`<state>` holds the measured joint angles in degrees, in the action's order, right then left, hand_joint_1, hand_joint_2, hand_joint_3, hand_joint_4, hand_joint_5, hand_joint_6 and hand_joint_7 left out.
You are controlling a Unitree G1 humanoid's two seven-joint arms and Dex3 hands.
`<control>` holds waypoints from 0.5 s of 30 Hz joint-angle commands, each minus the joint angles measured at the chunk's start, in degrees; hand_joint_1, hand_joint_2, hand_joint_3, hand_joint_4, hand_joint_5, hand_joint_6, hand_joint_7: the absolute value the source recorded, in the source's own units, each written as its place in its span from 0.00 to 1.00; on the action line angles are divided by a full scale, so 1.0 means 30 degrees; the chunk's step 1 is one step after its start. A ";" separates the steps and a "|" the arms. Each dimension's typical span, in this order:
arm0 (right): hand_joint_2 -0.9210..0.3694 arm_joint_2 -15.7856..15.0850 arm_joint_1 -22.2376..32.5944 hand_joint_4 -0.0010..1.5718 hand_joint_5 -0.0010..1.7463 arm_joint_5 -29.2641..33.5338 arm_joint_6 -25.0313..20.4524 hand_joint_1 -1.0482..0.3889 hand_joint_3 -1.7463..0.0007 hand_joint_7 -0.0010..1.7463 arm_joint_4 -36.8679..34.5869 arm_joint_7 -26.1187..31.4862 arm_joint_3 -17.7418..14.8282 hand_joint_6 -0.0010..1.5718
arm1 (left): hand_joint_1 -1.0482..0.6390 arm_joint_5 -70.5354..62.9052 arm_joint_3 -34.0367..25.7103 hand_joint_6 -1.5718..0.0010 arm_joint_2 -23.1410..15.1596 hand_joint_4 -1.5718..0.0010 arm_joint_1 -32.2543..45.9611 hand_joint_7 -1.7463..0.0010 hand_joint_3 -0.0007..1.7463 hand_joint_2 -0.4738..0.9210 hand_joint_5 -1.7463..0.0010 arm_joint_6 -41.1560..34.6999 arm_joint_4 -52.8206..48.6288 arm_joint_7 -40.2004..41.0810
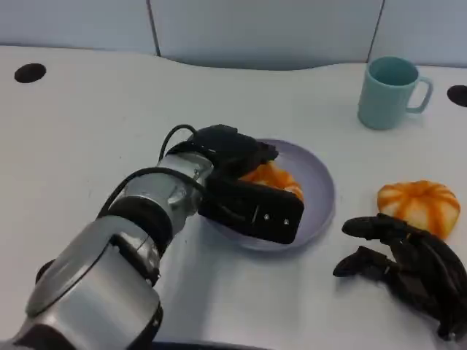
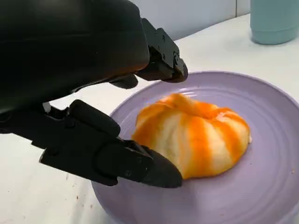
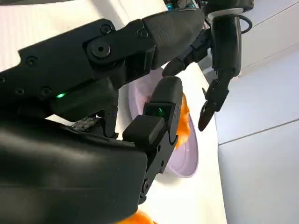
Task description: Grasp the bread from the table and place it into the plate.
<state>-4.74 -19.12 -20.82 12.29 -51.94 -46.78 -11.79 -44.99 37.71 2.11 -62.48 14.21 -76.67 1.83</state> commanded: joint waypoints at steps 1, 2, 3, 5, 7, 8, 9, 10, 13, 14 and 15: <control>0.00 -0.0002 0.0580 0.44 0.60 0.0164 -0.0317 0.43 0.95 0.31 -0.0248 0.0097 -0.0016 0.53 | 0.09 -0.0041 0.0049 0.87 -0.0333 1.00 -0.0520 1.00 0.14 1.00 0.85 -0.0019 -0.0030 -0.0184; 0.00 -0.0003 0.0597 0.45 0.59 0.0186 -0.0328 0.43 0.95 0.31 -0.0190 0.0147 -0.0002 0.53 | 0.08 -0.0051 0.0053 0.87 -0.0374 1.00 -0.0537 1.00 0.14 1.00 0.85 -0.0001 -0.0018 -0.0134; 0.00 -0.0005 0.0613 0.45 0.59 0.0206 -0.0336 0.43 0.95 0.30 -0.0136 0.0189 0.0013 0.53 | 0.08 -0.0061 0.0059 0.87 -0.0400 1.00 -0.0549 1.00 0.14 1.00 0.86 0.0009 -0.0011 -0.0104; 0.00 0.0000 0.0601 0.45 0.58 0.0141 -0.0504 0.44 0.95 0.30 -0.0073 0.0216 -0.0017 0.54 | 0.08 -0.0023 0.0012 0.87 -0.0518 1.00 -0.0628 1.00 0.15 1.00 0.86 0.0055 0.0031 -0.0112; 0.00 -0.0012 0.0545 0.46 0.59 0.0129 -0.0444 0.43 0.95 0.30 -0.0216 0.0173 -0.0055 0.54 | 0.08 0.0023 -0.0043 0.87 -0.0650 1.00 -0.0695 1.00 0.15 1.00 0.86 0.0112 0.0093 -0.0098; 0.00 -0.0024 0.0565 0.46 0.59 0.0175 -0.0470 0.43 0.95 0.30 -0.0158 0.0244 -0.0026 0.54 | 0.08 0.0052 -0.0077 0.88 -0.0747 1.00 -0.0729 1.00 0.15 1.00 0.86 0.0194 0.0137 -0.0091; 0.00 -0.0032 0.0585 0.46 0.59 0.0207 -0.0501 0.43 0.95 0.30 -0.0099 0.0300 -0.0003 0.54 | 0.08 0.0068 -0.0098 0.88 -0.0812 1.00 -0.0749 1.00 0.15 1.00 0.86 0.0254 0.0166 -0.0086; 0.00 -0.0035 0.0603 0.46 0.59 0.0228 -0.0537 0.43 0.95 0.29 -0.0044 0.0344 0.0014 0.54 | 0.09 0.0076 -0.0114 0.88 -0.0851 1.00 -0.0760 1.00 0.15 1.00 0.86 0.0296 0.0183 -0.0087; 0.00 -0.0038 0.0588 0.46 0.59 0.0165 -0.0515 0.44 0.95 0.29 0.0004 0.0238 -0.0022 0.54 | 0.09 0.0815 -0.0868 0.87 -0.1356 1.00 -0.0681 0.99 0.14 1.00 0.83 0.0955 0.0407 -0.0175; 0.00 -0.0051 0.0586 0.46 0.59 0.0201 -0.0556 0.44 0.95 0.29 0.0042 0.0322 -0.0006 0.54 | 0.10 0.1353 -0.1390 0.86 -0.1553 1.00 -0.0591 0.99 0.13 1.00 0.83 0.1293 0.0494 -0.0474; 0.00 -0.0069 0.0580 0.45 0.59 0.0233 -0.0590 0.44 0.95 0.29 0.0055 0.0391 0.0006 0.54 | 0.11 0.1787 -0.1796 0.86 -0.1677 1.00 -0.0515 0.99 0.12 1.00 0.82 0.1525 0.0549 -0.0758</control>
<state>-4.74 -18.91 -20.78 11.59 -51.16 -46.43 -11.78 -42.66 35.12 -0.93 -62.80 17.01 -76.04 1.39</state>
